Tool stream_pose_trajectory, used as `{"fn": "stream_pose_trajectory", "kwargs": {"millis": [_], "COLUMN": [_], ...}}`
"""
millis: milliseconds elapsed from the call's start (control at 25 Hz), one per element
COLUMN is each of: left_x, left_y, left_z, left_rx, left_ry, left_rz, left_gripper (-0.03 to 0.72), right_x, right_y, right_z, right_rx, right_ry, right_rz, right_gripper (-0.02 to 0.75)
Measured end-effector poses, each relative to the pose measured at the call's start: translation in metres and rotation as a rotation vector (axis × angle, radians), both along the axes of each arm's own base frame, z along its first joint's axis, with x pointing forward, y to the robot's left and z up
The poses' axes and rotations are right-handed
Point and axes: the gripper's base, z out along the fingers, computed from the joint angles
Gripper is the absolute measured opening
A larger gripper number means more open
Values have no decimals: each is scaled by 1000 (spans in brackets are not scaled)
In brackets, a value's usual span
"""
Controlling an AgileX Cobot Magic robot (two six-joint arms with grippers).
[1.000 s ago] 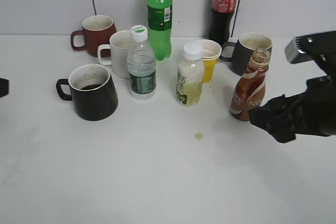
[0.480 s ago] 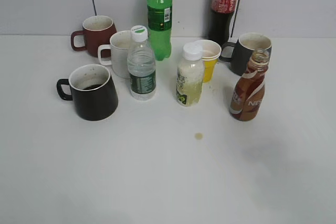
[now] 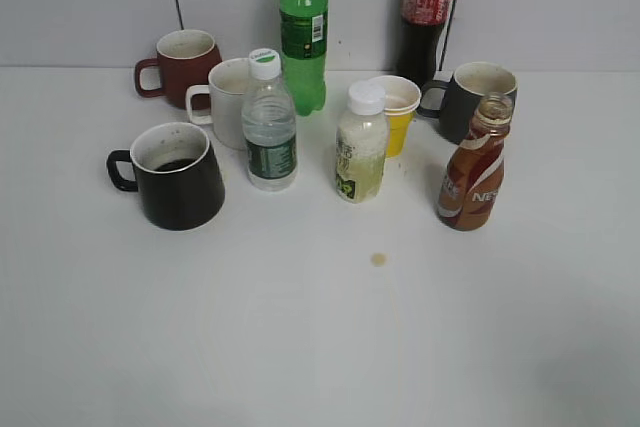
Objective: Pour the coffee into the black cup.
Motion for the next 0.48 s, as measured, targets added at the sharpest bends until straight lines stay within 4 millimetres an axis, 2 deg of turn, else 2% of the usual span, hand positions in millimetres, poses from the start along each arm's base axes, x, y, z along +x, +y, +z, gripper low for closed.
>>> {"fn": "stream_pose_trajectory", "kwargs": {"millis": [120, 240, 480], "left_x": [4, 4, 4], "left_y": [-1, -1, -1], "left_z": [-3, -3, -3], "left_rx": [13, 18, 18], "left_ry": [-21, -29, -30], "left_rz": [-10, -14, -14], "left_gripper": [405, 391, 362], "right_x": [-11, -17, -15], "right_y": [-6, -10, -8], "right_z": [-9, -8, -10], "right_rx": [18, 50, 76], "right_ry": [-46, -143, -225], "right_rz": [0, -1, 14], "right_gripper": [587, 587, 587]}}
